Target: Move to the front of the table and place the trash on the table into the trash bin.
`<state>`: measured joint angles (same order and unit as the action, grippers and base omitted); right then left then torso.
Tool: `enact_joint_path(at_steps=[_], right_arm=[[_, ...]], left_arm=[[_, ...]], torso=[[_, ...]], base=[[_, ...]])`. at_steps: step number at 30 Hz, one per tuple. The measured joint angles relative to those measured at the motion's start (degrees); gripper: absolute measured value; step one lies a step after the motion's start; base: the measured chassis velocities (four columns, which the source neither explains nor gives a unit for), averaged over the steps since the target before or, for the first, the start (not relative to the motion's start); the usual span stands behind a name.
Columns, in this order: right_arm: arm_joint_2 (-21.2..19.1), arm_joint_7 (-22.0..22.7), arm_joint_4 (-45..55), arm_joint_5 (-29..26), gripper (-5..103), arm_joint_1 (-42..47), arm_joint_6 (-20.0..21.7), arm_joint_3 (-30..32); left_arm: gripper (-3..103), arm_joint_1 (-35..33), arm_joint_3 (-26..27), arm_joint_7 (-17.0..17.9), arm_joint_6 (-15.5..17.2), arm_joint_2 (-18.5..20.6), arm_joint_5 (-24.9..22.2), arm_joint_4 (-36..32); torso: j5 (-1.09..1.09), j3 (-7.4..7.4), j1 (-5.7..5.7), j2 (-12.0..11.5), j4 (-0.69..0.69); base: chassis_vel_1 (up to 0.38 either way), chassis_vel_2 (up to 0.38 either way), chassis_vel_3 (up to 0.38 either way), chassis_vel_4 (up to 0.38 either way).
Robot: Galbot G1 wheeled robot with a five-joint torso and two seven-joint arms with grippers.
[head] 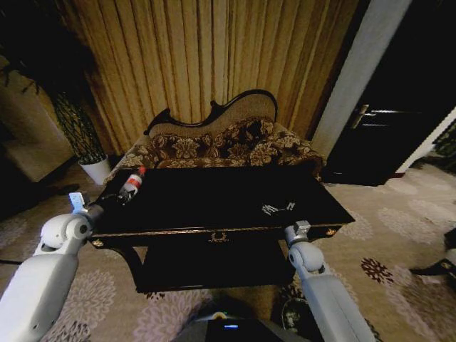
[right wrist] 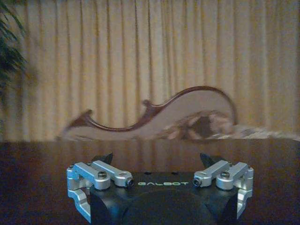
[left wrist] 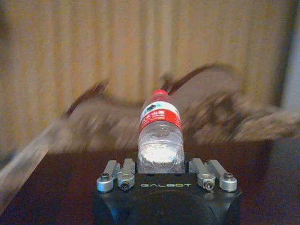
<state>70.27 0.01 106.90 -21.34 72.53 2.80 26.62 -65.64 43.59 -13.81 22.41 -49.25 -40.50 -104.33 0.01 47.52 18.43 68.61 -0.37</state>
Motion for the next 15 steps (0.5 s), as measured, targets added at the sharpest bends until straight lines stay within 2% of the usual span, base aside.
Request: enact_joint_path(at_steps=[2, 3, 5, 6, 8, 12, 15], right_arm=[[-1.8, 0.0, 5.0, -8.8, 100, 2.5, 2.9, -2.0], [-1.8, 0.0, 5.0, -8.8, 100, 2.5, 2.9, -2.0], [-3.3, 0.0, 9.7, -14.7, 100, 4.7, 5.1, -2.9], [-3.3, 0.0, 9.7, -14.7, 100, 4.7, 5.1, -2.9], [-4.2, 0.0, 14.3, -19.9, 100, 6.0, 7.5, -2.9], [-4.7, 0.0, 17.9, -24.1, 100, 6.3, 9.2, -2.8], [-5.0, 0.0, 23.9, -31.2, 100, 6.0, 12.2, -2.7]], left_arm=[[44, -0.6, -0.8, -2.1, -7.2, -0.7, 3.4, -1.1], [44, -0.6, -0.8, -2.1, -7.2, -0.7, 3.4, -1.1], [44, -1.2, -1.3, -2.6, -12.1, -1.5, 6.6, -2.6], [44, -1.2, -1.3, -2.6, -12.1, -1.5, 6.6, -2.6], [44, -2.4, -1.2, -2.6, -14.1, -2.2, 8.0, -5.6], [44, -3.6, -0.9, -2.6, -15.0, -2.7, 8.5, -8.3], [44, -6.1, -0.8, -2.5, -15.8, -3.7, 10.0, -13.1]], torso=[[-0.02, 0.0, 0.0, 0.0, 0.0], [-0.02, 0.0, 0.0, 0.0, 0.0], [-0.01, 0.0, -0.01, 0.0, -0.02], [-0.01, 0.0, -0.01, 0.0, -0.02], [-0.01, 0.0, -0.01, 0.0, -0.02], [-0.01, -0.01, -0.01, 0.0, 0.0], [-0.01, -0.01, -0.01, 0.0, 0.0]], base=[[0.0, 0.0, 0.0, 0.0], [0.0, 0.0, 0.0, 0.0], [0.0, 0.0, 0.0, 0.0], [0.0, 0.0, 0.0, 0.0], [0.0, 0.0, 0.0, 0.0], [0.0, 0.0, 0.0, 0.0], [0.0, 0.0, 0.0, 0.0]])
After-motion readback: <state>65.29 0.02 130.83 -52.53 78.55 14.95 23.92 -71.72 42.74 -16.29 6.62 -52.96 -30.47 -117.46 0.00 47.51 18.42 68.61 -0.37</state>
